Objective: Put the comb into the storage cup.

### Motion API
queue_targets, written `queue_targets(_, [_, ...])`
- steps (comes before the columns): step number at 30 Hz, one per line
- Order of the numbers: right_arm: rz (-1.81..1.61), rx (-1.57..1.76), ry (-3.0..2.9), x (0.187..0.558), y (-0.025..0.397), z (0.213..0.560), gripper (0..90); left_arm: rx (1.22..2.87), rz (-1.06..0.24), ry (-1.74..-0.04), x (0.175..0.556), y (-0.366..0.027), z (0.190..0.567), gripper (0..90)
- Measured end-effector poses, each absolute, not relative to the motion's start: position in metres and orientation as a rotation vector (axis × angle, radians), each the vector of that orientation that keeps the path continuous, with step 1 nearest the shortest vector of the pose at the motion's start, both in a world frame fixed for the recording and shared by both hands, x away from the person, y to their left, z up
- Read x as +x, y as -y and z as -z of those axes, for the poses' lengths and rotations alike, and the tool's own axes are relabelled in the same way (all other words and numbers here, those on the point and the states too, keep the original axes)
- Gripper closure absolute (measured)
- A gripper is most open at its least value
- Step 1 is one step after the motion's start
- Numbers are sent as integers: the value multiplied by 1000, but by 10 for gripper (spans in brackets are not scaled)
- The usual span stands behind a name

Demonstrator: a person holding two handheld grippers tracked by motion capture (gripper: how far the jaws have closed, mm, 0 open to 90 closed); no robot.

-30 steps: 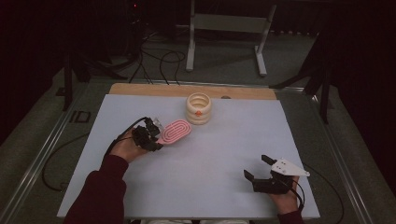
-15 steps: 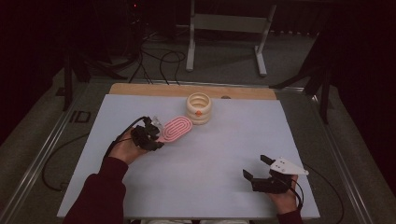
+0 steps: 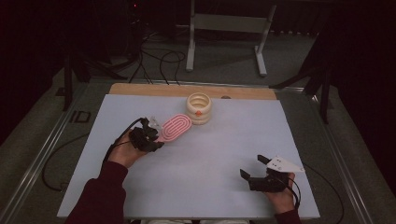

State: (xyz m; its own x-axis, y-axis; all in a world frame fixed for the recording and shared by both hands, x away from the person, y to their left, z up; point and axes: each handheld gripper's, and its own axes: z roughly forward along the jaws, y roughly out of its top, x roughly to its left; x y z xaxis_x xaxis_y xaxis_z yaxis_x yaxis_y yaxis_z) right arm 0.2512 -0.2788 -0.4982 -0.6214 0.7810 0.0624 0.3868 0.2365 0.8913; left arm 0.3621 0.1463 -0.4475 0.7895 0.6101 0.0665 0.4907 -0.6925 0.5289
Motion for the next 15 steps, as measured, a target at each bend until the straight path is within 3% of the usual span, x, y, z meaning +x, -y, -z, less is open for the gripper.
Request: queue_targets(15, [-1366, 1078, -2150, 267, 274, 487, 80, 2442, -379, -821, 355, -147, 442, 697])
